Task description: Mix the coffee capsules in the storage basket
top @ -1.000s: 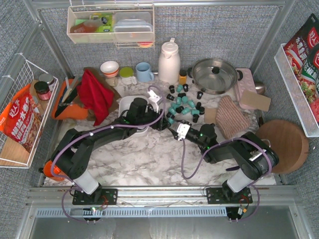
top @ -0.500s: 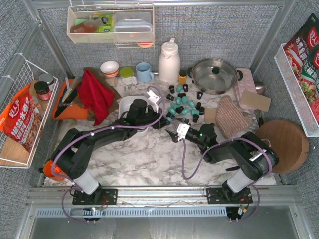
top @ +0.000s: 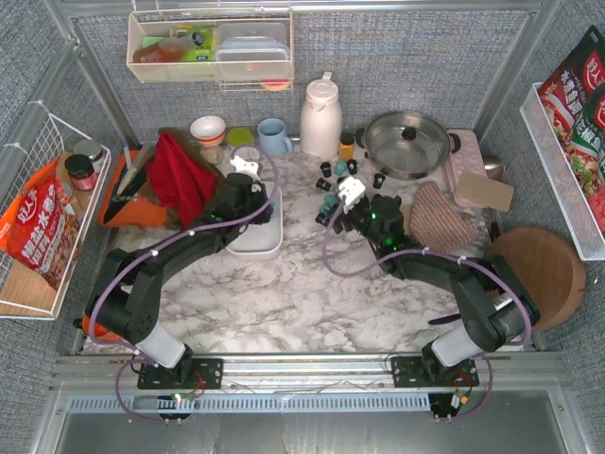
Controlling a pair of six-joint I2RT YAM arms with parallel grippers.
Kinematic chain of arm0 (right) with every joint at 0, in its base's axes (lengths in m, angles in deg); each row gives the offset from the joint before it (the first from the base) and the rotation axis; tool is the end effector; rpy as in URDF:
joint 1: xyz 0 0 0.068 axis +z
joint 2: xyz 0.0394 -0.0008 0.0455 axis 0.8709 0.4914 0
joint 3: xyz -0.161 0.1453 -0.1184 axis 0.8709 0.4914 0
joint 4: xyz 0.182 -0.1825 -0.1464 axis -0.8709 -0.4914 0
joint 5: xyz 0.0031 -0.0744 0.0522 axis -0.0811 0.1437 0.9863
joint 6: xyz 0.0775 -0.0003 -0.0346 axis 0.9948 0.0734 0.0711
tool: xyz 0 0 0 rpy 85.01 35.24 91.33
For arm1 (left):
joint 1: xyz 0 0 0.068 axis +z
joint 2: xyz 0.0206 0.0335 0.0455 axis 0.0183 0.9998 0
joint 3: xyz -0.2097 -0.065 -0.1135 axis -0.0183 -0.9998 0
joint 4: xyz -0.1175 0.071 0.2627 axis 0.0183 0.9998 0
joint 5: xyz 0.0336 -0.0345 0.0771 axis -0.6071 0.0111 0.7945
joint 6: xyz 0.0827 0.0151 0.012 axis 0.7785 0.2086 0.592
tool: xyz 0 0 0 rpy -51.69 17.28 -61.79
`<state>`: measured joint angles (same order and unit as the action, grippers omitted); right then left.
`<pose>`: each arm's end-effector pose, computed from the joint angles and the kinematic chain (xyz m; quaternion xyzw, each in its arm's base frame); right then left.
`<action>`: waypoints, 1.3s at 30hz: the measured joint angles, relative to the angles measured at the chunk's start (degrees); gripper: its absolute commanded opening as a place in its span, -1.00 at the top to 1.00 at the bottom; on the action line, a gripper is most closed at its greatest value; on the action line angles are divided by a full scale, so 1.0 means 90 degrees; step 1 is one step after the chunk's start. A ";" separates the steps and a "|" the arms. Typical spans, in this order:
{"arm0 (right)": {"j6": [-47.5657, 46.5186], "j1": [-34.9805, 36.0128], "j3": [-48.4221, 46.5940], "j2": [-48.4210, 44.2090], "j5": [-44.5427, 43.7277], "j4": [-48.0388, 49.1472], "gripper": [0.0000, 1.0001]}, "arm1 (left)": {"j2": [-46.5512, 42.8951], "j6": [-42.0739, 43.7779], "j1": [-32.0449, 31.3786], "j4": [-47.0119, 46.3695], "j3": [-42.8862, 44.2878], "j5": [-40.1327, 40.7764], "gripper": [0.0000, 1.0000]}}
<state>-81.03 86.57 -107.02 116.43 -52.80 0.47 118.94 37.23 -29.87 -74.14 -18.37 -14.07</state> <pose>0.3292 0.1775 0.1668 -0.3281 0.6225 0.1220 0.6999 0.3602 -0.2176 0.1736 0.0752 0.8437 -0.2426 0.4730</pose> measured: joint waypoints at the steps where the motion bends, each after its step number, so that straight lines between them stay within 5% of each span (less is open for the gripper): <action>1: 0.0199 -0.0056 -0.0325 0.0015 -0.0134 -0.0500 -0.27 | 0.0061 -0.0024 0.0090 0.0180 0.0083 0.0270 0.61; 10: 0.1161 -0.0189 -0.2040 0.1093 -0.0189 -0.3495 -0.17 | 0.0896 -0.0255 0.0493 0.1137 0.0495 0.1294 0.59; 19: 0.1139 -0.0206 -0.2948 0.1875 -0.0134 -0.4544 -0.12 | 0.1515 -0.0454 0.0595 0.1219 0.0597 0.1331 0.44; 27: 0.0974 -0.0199 -0.3461 0.2421 -0.0092 -0.5163 -0.07 | 0.1406 -0.0619 0.0714 0.0675 0.0403 0.1324 -0.14; 39: 0.0627 -0.0143 -0.4546 0.3060 -0.0107 -0.6035 -0.01 | 0.0216 -0.0639 0.0712 -0.0270 -0.0228 0.1030 -0.22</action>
<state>-75.39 85.28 -147.93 143.97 -53.76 -53.84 120.89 31.49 -23.46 -76.57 -20.42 -4.80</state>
